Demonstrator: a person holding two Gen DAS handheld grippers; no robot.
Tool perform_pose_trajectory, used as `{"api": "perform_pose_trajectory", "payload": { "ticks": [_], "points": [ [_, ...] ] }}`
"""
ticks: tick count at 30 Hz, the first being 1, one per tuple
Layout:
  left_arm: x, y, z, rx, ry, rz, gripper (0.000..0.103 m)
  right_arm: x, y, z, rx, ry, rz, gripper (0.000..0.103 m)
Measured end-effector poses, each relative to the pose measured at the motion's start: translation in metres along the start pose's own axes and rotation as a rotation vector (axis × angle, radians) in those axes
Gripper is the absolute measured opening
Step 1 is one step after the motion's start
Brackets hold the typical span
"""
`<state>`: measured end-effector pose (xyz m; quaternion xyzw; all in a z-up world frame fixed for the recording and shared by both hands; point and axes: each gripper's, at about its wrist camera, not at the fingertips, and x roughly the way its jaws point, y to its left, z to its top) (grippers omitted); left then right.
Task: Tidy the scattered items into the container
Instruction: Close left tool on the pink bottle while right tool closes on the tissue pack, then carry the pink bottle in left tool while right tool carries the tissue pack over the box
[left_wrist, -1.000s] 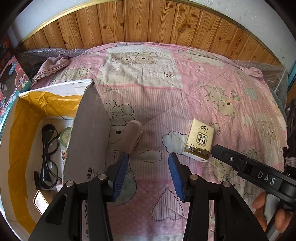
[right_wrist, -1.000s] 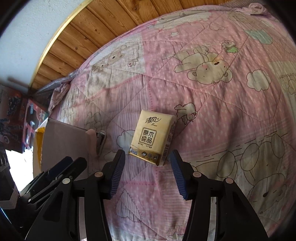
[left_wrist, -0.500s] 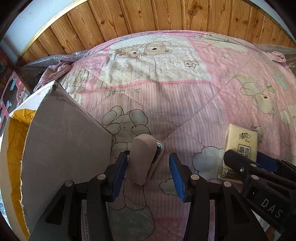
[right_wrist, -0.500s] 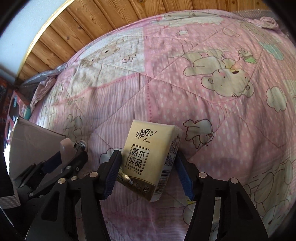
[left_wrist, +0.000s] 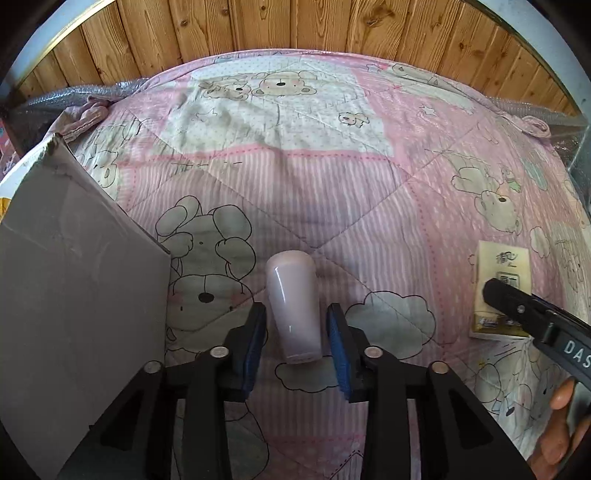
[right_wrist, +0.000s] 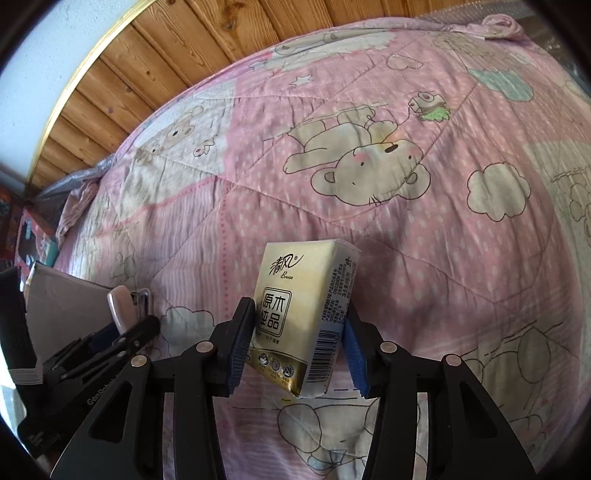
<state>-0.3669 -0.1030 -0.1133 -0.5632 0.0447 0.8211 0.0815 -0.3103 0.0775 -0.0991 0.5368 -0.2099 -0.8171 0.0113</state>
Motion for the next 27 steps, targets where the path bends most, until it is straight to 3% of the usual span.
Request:
{"api": "perform_pose_trajectory", "payload": {
  "ticks": [2,4,5,6,7,9,16,27],
  "points": [
    [0.007,0.003,0.0,-0.032,0.011,0.008,0.05,0.005,0.004,-0.001,-0.023,-0.008,-0.004,0.056],
    [0.006,0.001,0.001,-0.035,-0.004,0.009,0.048,0.005,0.008,-0.004,-0.053,-0.029,-0.018,0.054],
    [0.006,0.001,0.002,-0.043,-0.008,0.004,0.038,0.004,0.006,-0.005,-0.046,-0.031,-0.011,0.05],
    [0.004,0.002,0.003,-0.05,-0.012,-0.001,0.028,0.002,0.003,-0.006,-0.024,-0.027,0.021,0.035],
    [0.004,0.002,0.003,-0.051,-0.006,-0.001,0.028,0.001,0.001,-0.006,-0.009,-0.017,0.039,0.028],
    [0.001,0.002,0.002,-0.054,0.002,-0.009,0.028,-0.005,-0.002,-0.009,-0.008,-0.023,0.043,0.025],
    [-0.017,-0.005,-0.015,-0.067,0.002,-0.073,0.028,-0.029,-0.006,-0.021,-0.01,-0.03,0.069,0.024],
    [-0.055,-0.014,-0.038,-0.085,-0.028,-0.138,0.028,-0.063,-0.014,-0.057,-0.032,-0.019,0.029,0.024]
  ]
}}
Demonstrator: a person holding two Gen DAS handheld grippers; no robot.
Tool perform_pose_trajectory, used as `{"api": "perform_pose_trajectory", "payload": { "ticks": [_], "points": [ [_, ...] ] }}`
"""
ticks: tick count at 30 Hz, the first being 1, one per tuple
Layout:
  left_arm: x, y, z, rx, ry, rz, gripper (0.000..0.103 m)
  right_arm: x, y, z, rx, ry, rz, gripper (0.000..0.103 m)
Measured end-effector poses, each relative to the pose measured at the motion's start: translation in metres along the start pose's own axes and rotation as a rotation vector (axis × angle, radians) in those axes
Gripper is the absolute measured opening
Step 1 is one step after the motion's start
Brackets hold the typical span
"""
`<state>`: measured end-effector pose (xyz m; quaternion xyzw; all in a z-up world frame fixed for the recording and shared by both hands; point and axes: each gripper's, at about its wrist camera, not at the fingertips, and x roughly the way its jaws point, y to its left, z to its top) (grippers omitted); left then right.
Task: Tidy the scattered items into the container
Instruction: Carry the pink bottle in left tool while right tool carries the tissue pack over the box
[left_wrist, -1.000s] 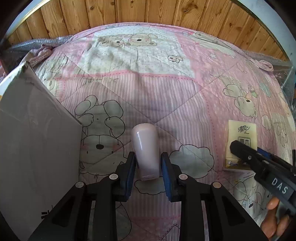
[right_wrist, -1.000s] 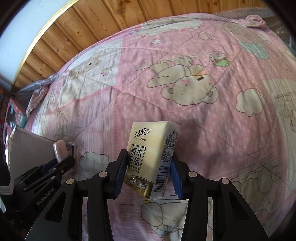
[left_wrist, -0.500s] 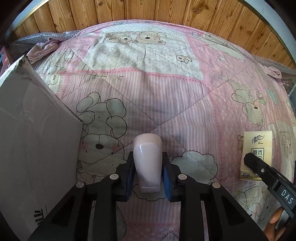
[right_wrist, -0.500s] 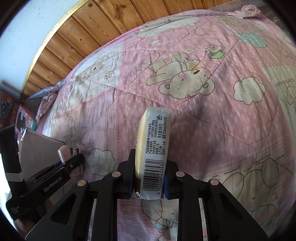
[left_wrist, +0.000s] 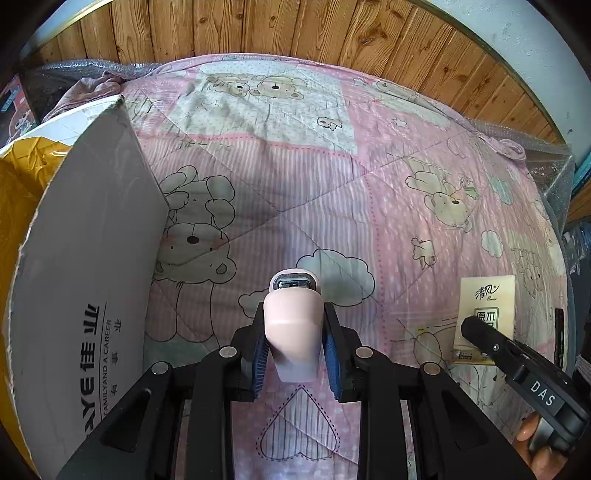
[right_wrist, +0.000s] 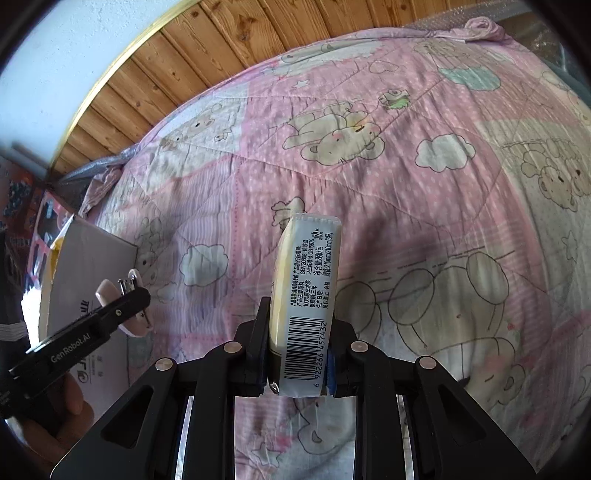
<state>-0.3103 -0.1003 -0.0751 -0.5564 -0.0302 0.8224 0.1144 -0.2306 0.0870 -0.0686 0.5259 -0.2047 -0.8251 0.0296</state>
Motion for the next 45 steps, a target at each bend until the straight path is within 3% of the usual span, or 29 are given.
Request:
{"api": "perform_pose_trajectory", "payload": {
  "ticks": [19,36,45],
  "points": [
    [-0.071,-0.008,-0.053,0.016,-0.049,-0.065,0.028,-0.049,0.011,-0.046,-0.033,0.0,-0.005,0.024],
    [-0.108,-0.002,-0.101,0.048,-0.058,-0.075,0.028,-0.064,0.043,-0.08,-0.117,0.034,0.035,0.024],
    [-0.132,0.017,-0.12,0.014,-0.077,-0.08,0.028,-0.069,0.068,-0.09,-0.172,0.048,0.067,0.024]
  ]
}}
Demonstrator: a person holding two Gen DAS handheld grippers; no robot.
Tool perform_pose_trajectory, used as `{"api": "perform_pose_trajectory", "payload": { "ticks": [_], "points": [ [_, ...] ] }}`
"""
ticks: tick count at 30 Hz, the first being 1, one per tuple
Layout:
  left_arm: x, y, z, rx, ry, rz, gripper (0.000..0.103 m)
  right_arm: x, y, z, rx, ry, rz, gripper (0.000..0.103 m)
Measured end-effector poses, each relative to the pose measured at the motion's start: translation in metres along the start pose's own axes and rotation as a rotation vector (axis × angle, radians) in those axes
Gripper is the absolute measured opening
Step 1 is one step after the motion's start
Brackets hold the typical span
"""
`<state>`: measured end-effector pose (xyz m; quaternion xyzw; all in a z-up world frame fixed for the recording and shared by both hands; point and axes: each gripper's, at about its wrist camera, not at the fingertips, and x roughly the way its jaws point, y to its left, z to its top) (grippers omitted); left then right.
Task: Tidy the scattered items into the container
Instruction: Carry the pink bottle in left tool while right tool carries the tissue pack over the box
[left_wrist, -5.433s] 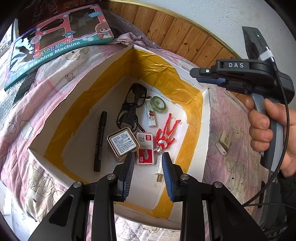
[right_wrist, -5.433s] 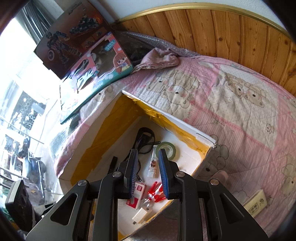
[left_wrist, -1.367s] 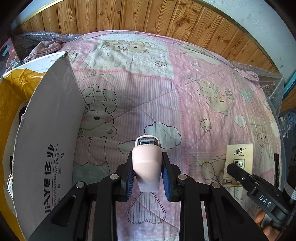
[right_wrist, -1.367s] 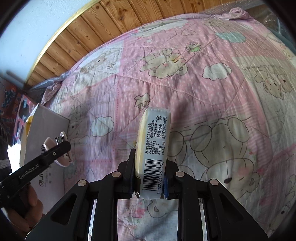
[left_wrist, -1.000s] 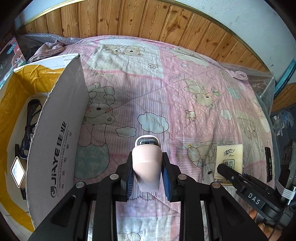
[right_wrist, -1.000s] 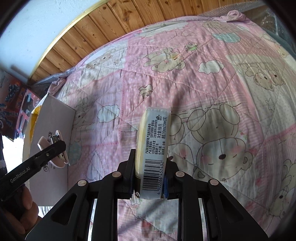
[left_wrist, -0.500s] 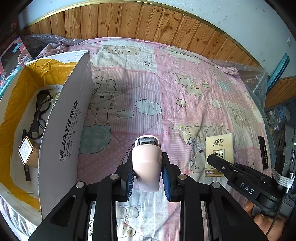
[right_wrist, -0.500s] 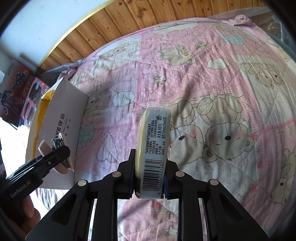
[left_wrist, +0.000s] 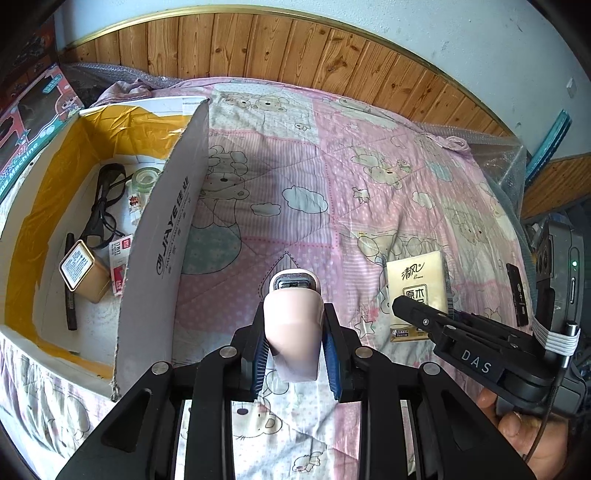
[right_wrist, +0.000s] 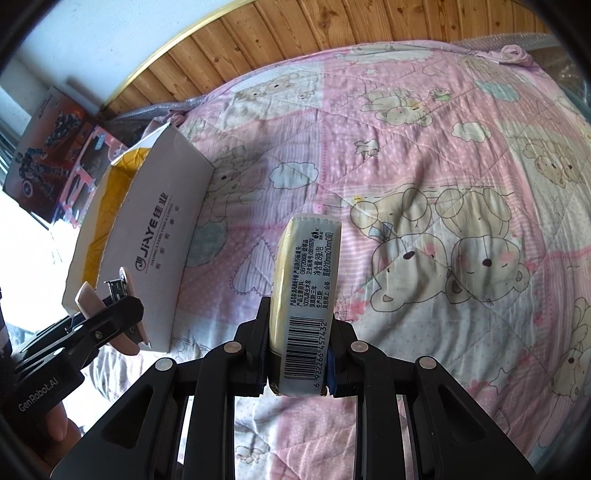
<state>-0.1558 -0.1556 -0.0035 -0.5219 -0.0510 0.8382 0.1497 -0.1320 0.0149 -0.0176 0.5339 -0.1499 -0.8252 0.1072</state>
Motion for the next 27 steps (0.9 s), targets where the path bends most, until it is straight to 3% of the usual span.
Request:
{"api": "perform_pose_trajectory", "payload": {
  "ticks": [27],
  "points": [
    [-0.068,0.067,-0.011,-0.143,-0.112,0.038,0.028,-0.004,0.097,0.006,-0.216,0.032,0.108,0.024]
  ]
}}
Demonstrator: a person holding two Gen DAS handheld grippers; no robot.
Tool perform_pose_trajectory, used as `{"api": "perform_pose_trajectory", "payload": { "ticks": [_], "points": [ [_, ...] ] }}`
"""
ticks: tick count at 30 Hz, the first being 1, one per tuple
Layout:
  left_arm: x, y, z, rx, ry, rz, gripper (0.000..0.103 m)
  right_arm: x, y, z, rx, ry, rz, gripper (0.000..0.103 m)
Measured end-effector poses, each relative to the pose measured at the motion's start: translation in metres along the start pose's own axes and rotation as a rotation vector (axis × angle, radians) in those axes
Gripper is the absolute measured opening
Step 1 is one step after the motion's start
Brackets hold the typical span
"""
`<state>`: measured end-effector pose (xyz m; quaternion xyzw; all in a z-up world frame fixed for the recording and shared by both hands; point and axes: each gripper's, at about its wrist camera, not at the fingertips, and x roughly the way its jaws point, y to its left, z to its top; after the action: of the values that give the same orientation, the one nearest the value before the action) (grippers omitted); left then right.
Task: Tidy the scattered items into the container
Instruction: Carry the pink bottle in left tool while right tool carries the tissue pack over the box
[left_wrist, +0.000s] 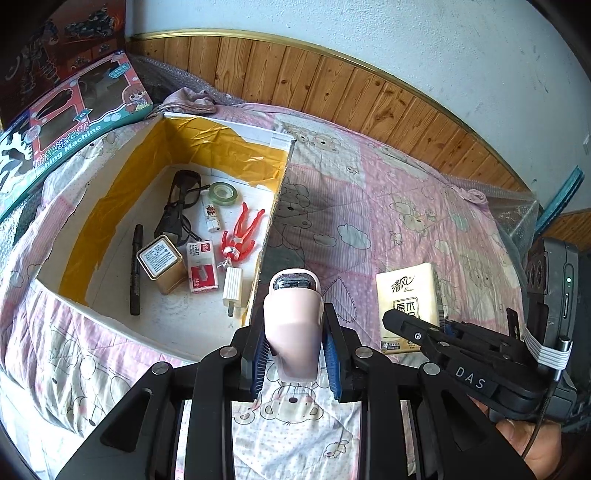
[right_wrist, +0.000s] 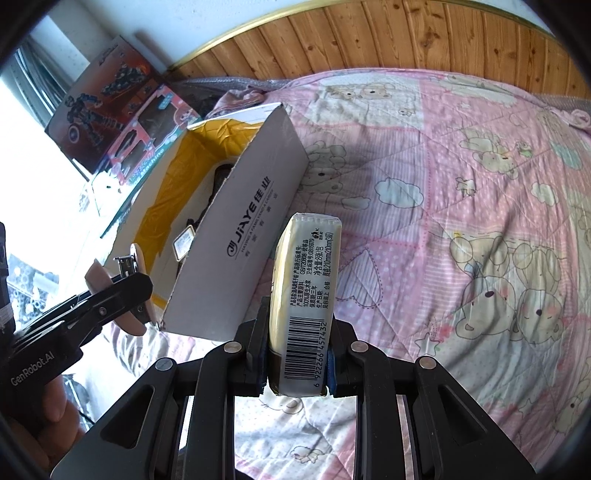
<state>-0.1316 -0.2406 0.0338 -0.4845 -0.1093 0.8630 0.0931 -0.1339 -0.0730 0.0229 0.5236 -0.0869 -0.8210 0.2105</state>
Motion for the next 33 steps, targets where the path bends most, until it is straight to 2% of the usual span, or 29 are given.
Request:
{"api": "perform_pose_trajectory", "payload": {
  "ticks": [9,24,33],
  "points": [
    [-0.013,0.014,0.007,-0.031,-0.026,0.011,0.028,0.0,0.024,0.006,-0.055,0.005,0.03,0.024],
    [-0.021,0.039,0.017,-0.062,-0.02,0.096,0.028,0.004,0.057,0.029,-0.128,-0.001,0.078,0.024],
    [-0.027,0.058,0.023,-0.094,-0.036,0.121,0.028,0.006,0.08,0.043,-0.172,-0.006,0.101,0.024]
  ]
}}
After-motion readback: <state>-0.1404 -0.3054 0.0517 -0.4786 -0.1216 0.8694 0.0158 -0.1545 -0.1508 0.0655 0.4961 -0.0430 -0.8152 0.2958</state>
